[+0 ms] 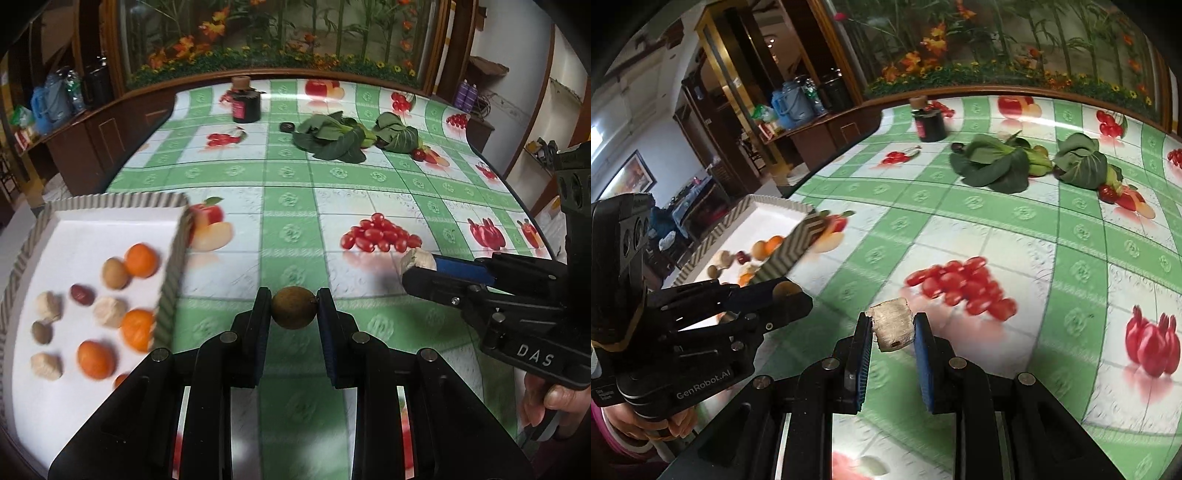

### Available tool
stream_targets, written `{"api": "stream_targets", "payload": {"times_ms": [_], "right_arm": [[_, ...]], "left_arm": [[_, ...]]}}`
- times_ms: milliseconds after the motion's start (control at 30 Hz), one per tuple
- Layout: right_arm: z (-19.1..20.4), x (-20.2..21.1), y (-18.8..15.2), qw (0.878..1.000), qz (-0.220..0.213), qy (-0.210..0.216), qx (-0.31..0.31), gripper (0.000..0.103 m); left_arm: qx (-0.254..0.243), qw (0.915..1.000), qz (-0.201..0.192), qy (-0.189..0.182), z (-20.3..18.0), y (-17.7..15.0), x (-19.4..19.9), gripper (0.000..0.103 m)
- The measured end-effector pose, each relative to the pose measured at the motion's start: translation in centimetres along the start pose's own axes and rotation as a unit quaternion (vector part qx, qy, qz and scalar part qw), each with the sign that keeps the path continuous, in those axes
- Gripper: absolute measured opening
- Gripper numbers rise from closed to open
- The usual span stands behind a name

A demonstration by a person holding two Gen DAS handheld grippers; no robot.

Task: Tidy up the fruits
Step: 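Carry the brown fruit with the left gripper while the right carries the beige cake to the tray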

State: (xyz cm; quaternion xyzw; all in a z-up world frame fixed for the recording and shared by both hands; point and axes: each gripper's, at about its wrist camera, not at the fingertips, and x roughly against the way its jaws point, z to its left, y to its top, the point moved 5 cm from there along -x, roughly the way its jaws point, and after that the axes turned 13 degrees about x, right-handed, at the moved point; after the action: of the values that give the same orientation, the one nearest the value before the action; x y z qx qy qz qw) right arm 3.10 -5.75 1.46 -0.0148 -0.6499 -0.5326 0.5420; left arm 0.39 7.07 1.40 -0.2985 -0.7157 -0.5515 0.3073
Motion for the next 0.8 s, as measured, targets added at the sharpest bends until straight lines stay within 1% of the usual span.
{"api": "stream_targets", "payload": {"times_ms": [167,367,567,800], "right_arm": [[2.0,0.6,-0.3,1.000,-0.009,0.009,0.000,0.022],[4.0,0.8,-0.3,1.000,-0.013,0.016,0.006,0.022],[7.1,0.5,0.6,0.999,-0.015,0.027,0.035,0.022],[10.8,-0.5,1.6,0.997,-0.011,0.044,0.066,0.022]], "left_arm": [[0.010,0.9999,-0.009,0.009,1.8,-1.2,1.8,0.024],[0.025,0.9992,-0.025,0.020,4.3,-2.0,3.9,0.024],[0.038,0.9979,-0.040,0.034,6.7,-2.2,5.6,0.024],[0.057,0.9960,-0.047,0.050,9.8,-2.5,6.7,0.024]]}}
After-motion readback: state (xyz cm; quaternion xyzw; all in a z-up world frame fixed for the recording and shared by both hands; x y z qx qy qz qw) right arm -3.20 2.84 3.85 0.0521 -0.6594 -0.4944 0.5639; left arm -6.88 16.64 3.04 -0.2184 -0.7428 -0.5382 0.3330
